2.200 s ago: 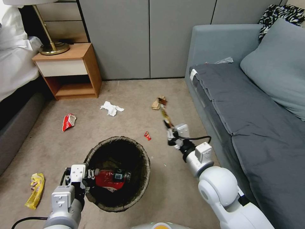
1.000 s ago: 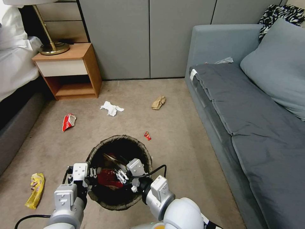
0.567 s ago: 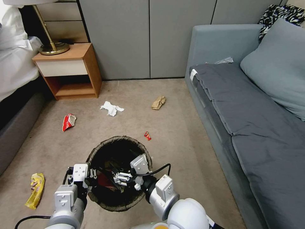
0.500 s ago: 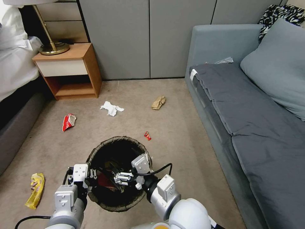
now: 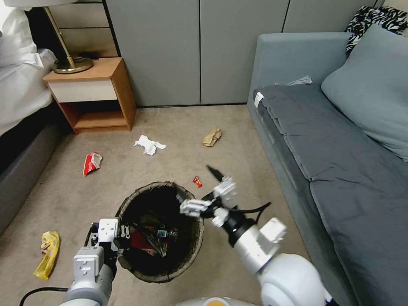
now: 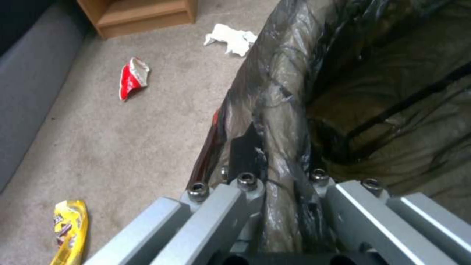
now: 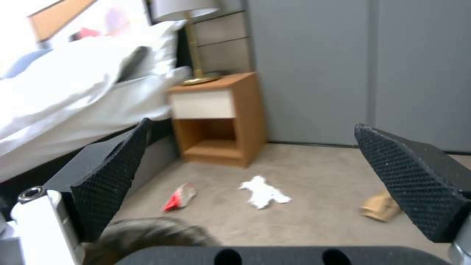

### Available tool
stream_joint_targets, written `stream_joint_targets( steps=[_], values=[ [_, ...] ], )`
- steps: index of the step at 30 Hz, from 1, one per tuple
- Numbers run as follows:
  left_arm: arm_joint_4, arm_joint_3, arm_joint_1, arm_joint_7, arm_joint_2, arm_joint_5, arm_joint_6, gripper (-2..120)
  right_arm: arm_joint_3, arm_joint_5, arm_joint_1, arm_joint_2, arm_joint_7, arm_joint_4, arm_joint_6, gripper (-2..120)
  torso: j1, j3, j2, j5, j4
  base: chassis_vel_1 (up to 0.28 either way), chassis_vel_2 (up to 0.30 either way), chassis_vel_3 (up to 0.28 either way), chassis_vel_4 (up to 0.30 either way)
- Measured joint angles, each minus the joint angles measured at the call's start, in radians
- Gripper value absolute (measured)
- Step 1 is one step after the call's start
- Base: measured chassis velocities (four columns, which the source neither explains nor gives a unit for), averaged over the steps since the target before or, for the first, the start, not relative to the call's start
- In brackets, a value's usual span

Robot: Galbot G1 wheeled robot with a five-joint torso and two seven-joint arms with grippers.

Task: Pick up the trash bin, then pick up the garbage from the floor and place it into the trash bin.

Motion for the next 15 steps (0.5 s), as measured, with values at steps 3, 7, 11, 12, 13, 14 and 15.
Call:
stream_joint_targets(
  steps=[3, 7, 11, 12, 13, 14, 15],
  values=[
    [0.0, -0.002, -0.001, 0.001, 0.005, -0.003, -0.001, 1, 0.085, -0.035, -0.068, 0.026, 0.036, 0.022, 0.02, 100, 0.0, 0.0, 0.0, -0.0001, -0.0002, 0.0, 0.0, 0.0, 0.0],
    [0.0, -0.006, -0.003, 0.002, 0.008, -0.01, -0.001, 1, 0.17, -0.054, -0.096, 0.041, 0.058, 0.02, 0.029, 100, 0.0, 0.0, 0.0, 0.0, 0.0, 0.0, 0.0, 0.0, 0.0],
    [0.0, -0.014, -0.006, 0.008, 0.008, -0.012, 0.001, 1, 0.239, -0.06, -0.124, 0.045, 0.07, -0.004, 0.043, 100, 0.0, 0.0, 0.0, 0.0, 0.0, 0.0, 0.0, 0.0, 0.0],
    [0.0, -0.014, -0.006, 0.008, 0.008, -0.012, 0.001, 1, 0.239, -0.06, -0.124, 0.045, 0.07, -0.004, 0.043, 100, 0.0, 0.0, 0.0, 0.0, 0.0, 0.0, 0.0, 0.0, 0.0],
    [0.0, -0.021, -0.008, 0.012, 0.007, -0.013, 0.004, 1, 0.27, -0.067, -0.143, 0.046, 0.072, -0.019, 0.055, 100, 0.0, 0.0, 0.0, 0.0, -0.0001, 0.0, 0.0, 0.0, 0.0],
    [0.0, -0.028, -0.01, 0.014, 0.006, -0.013, 0.007, 1, 0.298, -0.078, -0.164, 0.046, 0.07, -0.034, 0.069, 100, 0.0, 0.0, 0.0, 0.0, -0.0001, 0.0, 0.0, 0.0, 0.0],
    [0.0, -0.035, -0.012, 0.016, 0.006, -0.013, 0.009, 1, 0.323, -0.093, -0.183, 0.046, 0.064, -0.05, 0.083, 100, 0.0, 0.0, 0.0, 0.0, -0.0001, 0.0, 0.0, 0.0, 0.0]
  ],
)
